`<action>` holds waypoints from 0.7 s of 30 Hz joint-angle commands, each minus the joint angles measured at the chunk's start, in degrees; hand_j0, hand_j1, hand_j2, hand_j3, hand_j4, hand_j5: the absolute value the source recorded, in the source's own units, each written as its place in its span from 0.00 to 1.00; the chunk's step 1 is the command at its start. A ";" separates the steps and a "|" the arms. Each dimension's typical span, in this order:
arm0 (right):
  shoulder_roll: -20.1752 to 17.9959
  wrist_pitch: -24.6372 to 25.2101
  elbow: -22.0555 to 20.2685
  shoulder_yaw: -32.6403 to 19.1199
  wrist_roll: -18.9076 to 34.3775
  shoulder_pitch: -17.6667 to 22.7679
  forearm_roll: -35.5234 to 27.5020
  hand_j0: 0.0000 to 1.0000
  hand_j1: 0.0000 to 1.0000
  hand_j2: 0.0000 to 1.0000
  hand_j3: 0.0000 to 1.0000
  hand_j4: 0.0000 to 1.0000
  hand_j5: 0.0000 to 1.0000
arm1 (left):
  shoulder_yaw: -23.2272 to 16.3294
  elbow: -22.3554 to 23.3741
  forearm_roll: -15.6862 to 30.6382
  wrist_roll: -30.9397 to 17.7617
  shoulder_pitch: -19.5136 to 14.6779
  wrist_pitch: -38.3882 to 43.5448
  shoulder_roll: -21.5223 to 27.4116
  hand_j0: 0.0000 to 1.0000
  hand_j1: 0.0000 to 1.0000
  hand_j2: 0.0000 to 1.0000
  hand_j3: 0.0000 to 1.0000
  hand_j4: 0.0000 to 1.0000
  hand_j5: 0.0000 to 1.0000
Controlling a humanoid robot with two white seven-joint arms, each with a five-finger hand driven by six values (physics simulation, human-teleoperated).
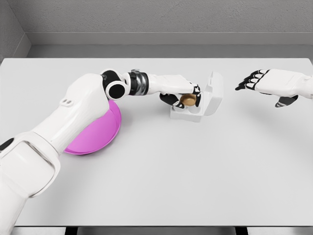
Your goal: Pack egg into the box and close the box lid
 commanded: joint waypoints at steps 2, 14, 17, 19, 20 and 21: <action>-0.16 0.14 0.00 -0.02 -0.02 0.00 -0.21 1.00 1.00 1.00 1.00 1.00 1.00 | 0.15 0.08 0.51 0.01 0.00 0.13 -0.07 0.57 0.57 0.57 0.57 0.57 0.57; -0.16 0.14 -0.09 0.24 -0.02 -0.09 -0.21 1.00 1.00 1.00 1.00 1.00 1.00 | 0.24 0.69 0.86 0.01 0.09 0.13 -1.04 0.67 0.67 0.67 0.67 0.67 0.67; -0.16 0.14 -0.09 0.24 -0.02 -0.09 -0.21 1.00 1.00 1.00 1.00 1.00 1.00 | 0.24 0.69 0.86 0.01 0.09 0.13 -1.30 0.68 0.68 0.68 0.68 0.68 0.68; -0.16 0.14 -0.09 0.24 -0.02 -0.09 -0.21 1.00 1.00 1.00 1.00 1.00 1.00 | 0.24 0.69 0.86 0.01 0.09 0.13 -1.30 0.70 0.70 0.70 0.70 0.70 0.70; -0.16 0.14 -0.09 0.24 -0.02 0.00 -0.21 1.00 1.00 1.00 1.00 1.00 1.00 | 0.24 0.69 0.86 0.10 0.09 0.13 -1.30 0.73 0.73 0.73 0.73 0.73 0.73; -0.16 0.14 -0.09 0.24 -0.02 -0.09 -0.21 1.00 1.00 1.00 1.00 1.00 1.00 | 0.24 0.69 0.86 0.10 0.09 0.13 -1.13 0.75 0.75 0.75 0.75 0.75 0.75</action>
